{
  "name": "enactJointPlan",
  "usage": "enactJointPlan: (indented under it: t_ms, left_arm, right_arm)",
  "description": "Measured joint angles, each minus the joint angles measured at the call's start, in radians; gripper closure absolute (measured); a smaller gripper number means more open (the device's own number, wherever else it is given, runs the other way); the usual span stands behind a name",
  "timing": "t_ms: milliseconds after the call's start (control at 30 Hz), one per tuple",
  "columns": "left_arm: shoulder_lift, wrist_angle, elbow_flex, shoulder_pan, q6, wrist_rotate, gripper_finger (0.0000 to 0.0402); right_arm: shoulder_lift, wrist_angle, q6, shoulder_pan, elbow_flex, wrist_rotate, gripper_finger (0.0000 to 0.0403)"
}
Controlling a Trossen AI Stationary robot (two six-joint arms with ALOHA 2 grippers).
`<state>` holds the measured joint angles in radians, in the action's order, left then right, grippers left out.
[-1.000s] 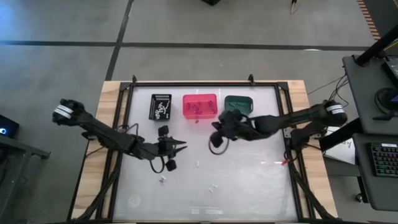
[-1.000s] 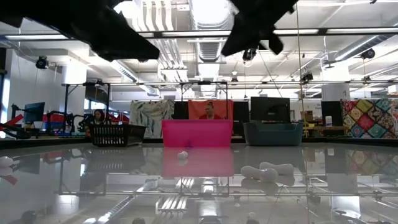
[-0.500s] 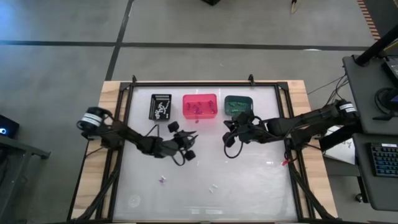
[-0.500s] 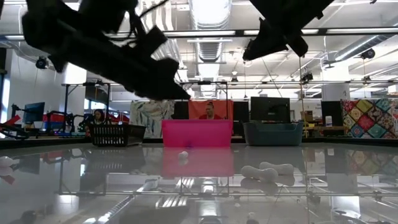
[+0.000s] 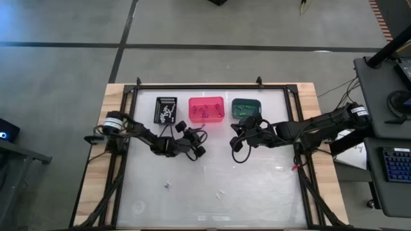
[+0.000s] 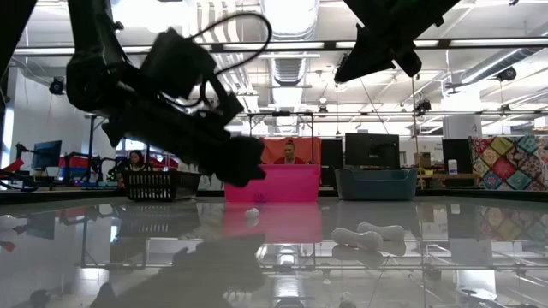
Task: Sort Halloween decoration
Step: Put the purple hat toy into the pink bin
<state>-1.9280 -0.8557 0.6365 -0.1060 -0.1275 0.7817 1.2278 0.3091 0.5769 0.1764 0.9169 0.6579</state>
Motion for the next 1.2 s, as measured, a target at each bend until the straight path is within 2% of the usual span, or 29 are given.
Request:
enactJointPlan:
  t_ms: [333, 767, 1200]
  left_arm:
    - [-0.108, -0.034, 0.036, 0.046, -0.015, 0.012, 0.0265]
    - [-0.145, -0.031, 0.068, 0.067, -0.042, 0.09, 0.0265]
    - [-0.147, -0.032, 0.067, 0.081, -0.05, 0.038, 0.0288]
  right_arm:
    - [-0.001, 0.0, -0.006, 0.0, -0.002, 0.024, 0.0394]
    - [-0.001, 0.0, -0.001, 0.0, -0.007, 0.024, 0.0394]
    - [-0.001, 0.0, -0.001, 0.0, -0.007, 0.024, 0.0394]
